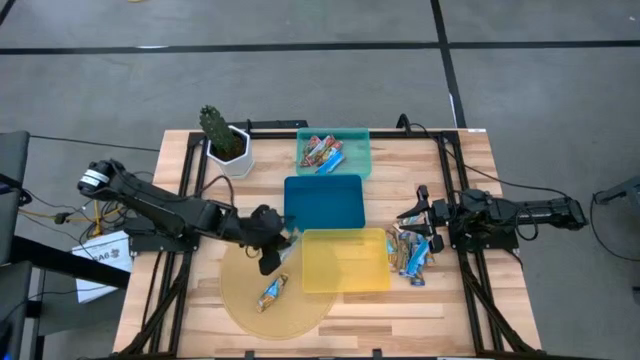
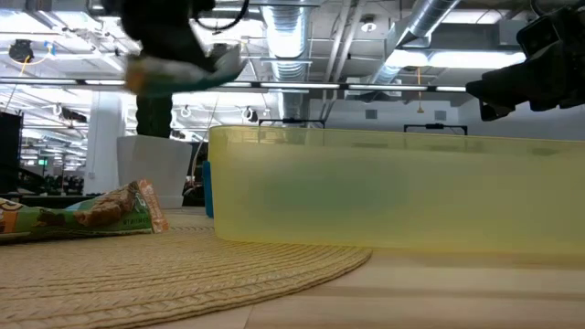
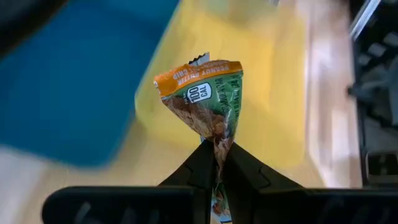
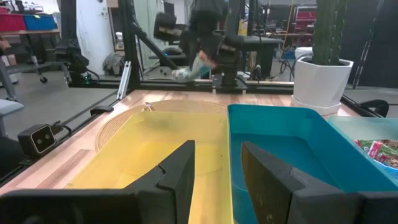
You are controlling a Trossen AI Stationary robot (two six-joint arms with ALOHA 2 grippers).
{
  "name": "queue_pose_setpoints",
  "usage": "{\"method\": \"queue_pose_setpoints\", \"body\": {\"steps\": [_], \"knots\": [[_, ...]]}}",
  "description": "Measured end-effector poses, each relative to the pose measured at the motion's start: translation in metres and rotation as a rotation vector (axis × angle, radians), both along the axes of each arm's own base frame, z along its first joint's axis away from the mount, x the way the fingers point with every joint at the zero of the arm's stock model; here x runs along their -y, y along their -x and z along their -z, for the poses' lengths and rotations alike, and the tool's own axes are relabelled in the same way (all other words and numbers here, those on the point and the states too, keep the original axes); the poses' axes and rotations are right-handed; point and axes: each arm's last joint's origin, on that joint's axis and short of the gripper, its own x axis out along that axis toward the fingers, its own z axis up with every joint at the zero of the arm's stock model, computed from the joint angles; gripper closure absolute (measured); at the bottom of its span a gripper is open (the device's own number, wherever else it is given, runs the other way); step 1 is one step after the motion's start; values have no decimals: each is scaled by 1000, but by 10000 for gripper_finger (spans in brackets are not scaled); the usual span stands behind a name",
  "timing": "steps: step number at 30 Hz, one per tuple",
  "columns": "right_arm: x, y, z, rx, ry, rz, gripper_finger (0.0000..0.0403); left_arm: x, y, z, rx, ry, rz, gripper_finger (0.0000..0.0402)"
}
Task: Pick and place Granola Bars by type
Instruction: Put the yellow granola bar into the blue bin
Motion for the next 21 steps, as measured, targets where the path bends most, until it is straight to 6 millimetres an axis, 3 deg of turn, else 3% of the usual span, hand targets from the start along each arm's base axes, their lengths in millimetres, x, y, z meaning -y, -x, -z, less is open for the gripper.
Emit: {"method": "queue_pose_setpoints", "body": {"steps": [8, 21], "knots": [[0, 0, 0, 0, 0, 0, 278, -18, -13, -22, 233, -139, 15, 383], [0, 0, 0, 0, 0, 0, 278, -23, -14, -22, 229, -208, -10, 383]]}}
